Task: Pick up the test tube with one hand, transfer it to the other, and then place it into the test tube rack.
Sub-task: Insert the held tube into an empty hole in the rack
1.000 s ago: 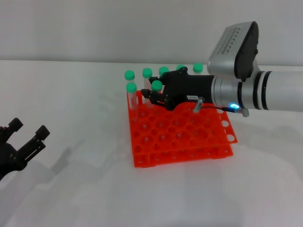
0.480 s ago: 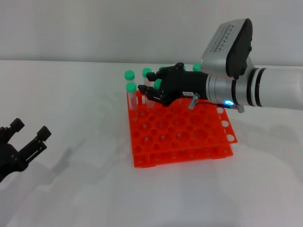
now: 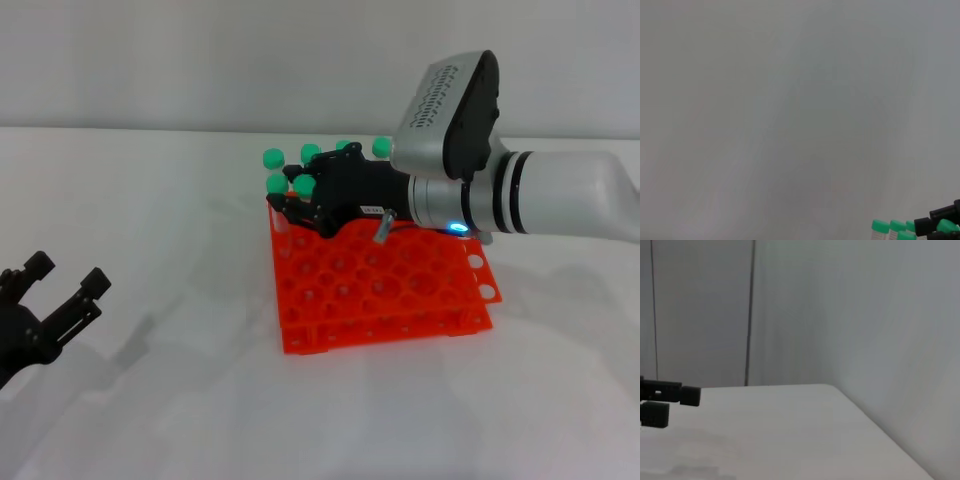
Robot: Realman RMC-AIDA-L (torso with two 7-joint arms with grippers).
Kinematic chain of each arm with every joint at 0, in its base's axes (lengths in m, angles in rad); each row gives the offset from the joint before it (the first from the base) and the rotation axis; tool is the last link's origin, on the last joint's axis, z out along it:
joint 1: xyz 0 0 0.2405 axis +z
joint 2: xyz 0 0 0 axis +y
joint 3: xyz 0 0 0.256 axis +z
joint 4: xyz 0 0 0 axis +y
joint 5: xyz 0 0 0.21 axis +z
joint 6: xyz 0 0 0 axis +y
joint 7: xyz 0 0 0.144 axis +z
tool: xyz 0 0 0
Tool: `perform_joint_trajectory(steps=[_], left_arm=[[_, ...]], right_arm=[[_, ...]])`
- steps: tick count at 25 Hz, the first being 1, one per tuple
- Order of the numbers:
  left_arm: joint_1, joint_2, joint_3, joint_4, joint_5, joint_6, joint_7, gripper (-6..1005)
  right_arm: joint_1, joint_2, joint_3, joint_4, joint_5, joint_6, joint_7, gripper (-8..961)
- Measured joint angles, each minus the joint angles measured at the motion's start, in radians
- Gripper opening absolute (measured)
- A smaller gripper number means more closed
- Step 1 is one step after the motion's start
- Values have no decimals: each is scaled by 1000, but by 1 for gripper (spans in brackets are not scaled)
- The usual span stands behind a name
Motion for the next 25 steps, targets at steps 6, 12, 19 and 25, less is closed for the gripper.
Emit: perform_joint_trajectory(steps=[6, 12, 19, 25], left_arm=[[-5, 0, 1, 0, 0, 2, 0, 893], [-3, 0, 2, 0, 1, 12, 0, 893], [0, 1, 2, 0, 1, 12, 0, 893], [-5, 3, 2, -1, 1, 7, 0, 893]], right_arm=[[19, 0, -23, 5, 82, 4, -67, 358], [38, 0, -69, 20, 207, 50, -205, 357], [46, 0, -71, 43, 269, 39, -273, 357], [15, -3, -69, 29, 280, -24, -238, 357]])
